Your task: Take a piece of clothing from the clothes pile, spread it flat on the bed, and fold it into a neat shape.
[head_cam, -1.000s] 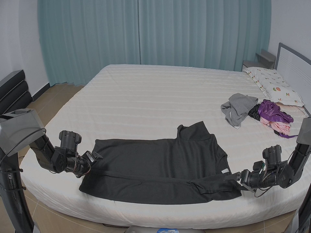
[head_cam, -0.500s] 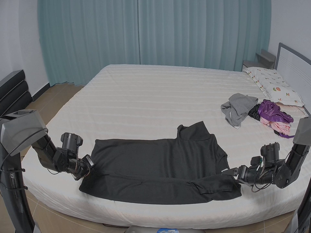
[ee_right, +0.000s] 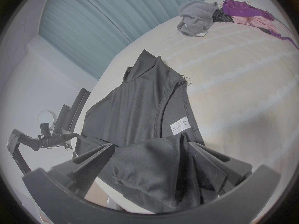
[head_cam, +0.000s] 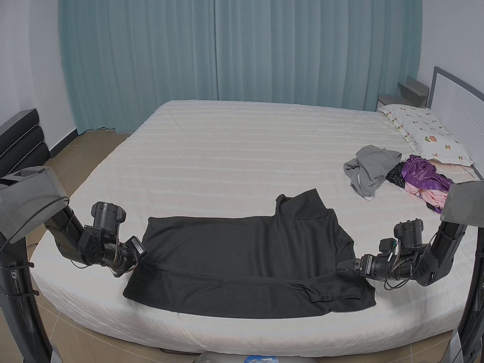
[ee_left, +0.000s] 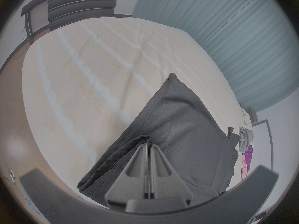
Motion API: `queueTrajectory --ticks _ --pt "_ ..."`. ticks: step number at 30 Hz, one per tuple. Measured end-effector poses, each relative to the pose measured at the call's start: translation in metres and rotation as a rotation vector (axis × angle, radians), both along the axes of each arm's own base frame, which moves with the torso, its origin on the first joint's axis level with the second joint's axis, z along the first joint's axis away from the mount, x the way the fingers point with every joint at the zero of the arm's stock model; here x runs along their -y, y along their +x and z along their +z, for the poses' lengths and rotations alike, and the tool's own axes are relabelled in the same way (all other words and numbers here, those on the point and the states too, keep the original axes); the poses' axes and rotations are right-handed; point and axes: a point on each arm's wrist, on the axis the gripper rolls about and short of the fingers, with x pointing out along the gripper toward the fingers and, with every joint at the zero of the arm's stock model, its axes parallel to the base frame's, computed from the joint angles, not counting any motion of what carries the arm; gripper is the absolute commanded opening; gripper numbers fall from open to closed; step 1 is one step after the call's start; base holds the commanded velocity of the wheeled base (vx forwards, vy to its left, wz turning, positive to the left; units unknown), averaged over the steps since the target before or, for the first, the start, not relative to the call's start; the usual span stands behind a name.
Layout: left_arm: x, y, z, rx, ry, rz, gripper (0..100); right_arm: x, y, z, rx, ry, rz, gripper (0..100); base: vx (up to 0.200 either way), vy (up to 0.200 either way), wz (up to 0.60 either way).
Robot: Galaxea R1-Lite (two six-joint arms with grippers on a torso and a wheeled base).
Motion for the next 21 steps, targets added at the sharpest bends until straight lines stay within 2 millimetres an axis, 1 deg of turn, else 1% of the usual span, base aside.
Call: queueTrajectory --ticks 7,8,16,21 --pt "0.0 -0.001 0.002 0.003 0.0 -0.001 0 -0.002 0.008 -0.011 -0.045 -0.017 0.021 100 0.0 0.0 0.0" --pt "0.0 -0.001 0.002 0.003 0.001 -0.002 0 -0.002 0.009 -0.012 -0.048 -0.021 0.024 0 0.0 0.0 0.0" --pt "0.0 -0.003 0.003 0.002 0.0 -0.002 0 -0.001 0.01 -0.013 -0.057 -0.044 0.045 0 0.0 0.0 0.0" --pt "0.0 -0.008 0.005 -0.001 0.0 -0.002 0 0.005 0.006 -0.01 -0.074 -0.041 0.026 0 0.0 0.0 0.0"
